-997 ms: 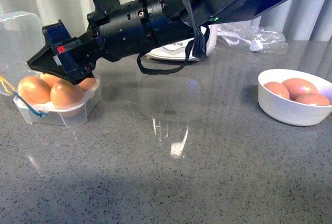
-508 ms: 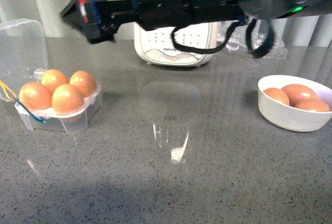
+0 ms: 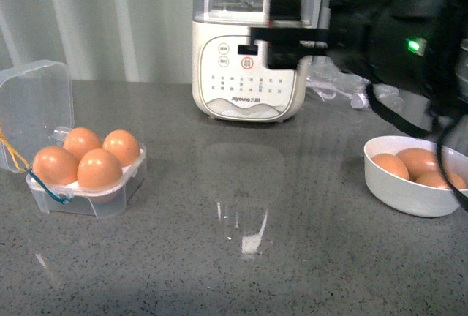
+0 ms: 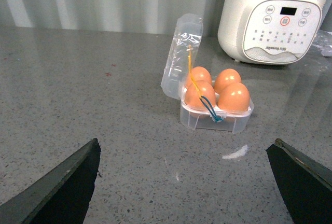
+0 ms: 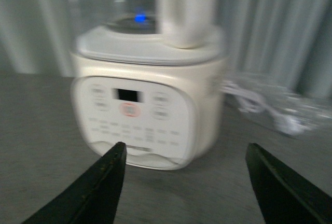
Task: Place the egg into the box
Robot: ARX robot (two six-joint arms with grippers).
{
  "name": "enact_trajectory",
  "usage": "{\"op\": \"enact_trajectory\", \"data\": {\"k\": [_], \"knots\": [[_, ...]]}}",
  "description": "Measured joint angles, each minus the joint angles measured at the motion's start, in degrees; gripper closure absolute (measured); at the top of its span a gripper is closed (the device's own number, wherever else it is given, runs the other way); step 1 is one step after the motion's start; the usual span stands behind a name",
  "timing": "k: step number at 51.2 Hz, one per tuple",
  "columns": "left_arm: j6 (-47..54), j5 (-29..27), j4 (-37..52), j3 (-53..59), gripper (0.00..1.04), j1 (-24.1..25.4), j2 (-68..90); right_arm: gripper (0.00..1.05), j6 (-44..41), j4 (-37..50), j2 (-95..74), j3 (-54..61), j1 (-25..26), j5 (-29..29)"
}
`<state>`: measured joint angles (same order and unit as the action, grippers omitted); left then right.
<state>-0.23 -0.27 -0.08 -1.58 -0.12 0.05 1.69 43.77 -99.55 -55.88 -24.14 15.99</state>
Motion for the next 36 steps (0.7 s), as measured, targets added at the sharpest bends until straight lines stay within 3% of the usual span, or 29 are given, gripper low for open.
{"op": "enact_trajectory", "data": {"k": [3, 7, 14, 21, 36], "knots": [[0.0, 0.04, 0.0, 0.0, 0.07, 0.0, 0.0, 0.42, -0.48, 2.34, 3.04, 4.81, 1.05, 3.52], [0.0, 0.07, 0.0, 0.0, 0.07, 0.0, 0.0, 0.53, -0.94, 4.72, 7.06, 10.67, 3.28, 3.39], [0.0, 0.24, 0.02, 0.0, 0.07, 0.0, 0.0, 0.8, -1.33, 8.28, 14.88, 23.08, 8.33, 0.52], [0.0, 0.22, 0.0, 0.0, 0.07, 0.0, 0.0, 1.01, -1.51, 9.62, 19.8, 30.18, 10.21, -2.89], [0.0, 0.22, 0.0, 0.0, 0.07, 0.0, 0.0, 1.01, -1.7, 9.66, 32.04, 42.4, 15.58, -7.63]]}}
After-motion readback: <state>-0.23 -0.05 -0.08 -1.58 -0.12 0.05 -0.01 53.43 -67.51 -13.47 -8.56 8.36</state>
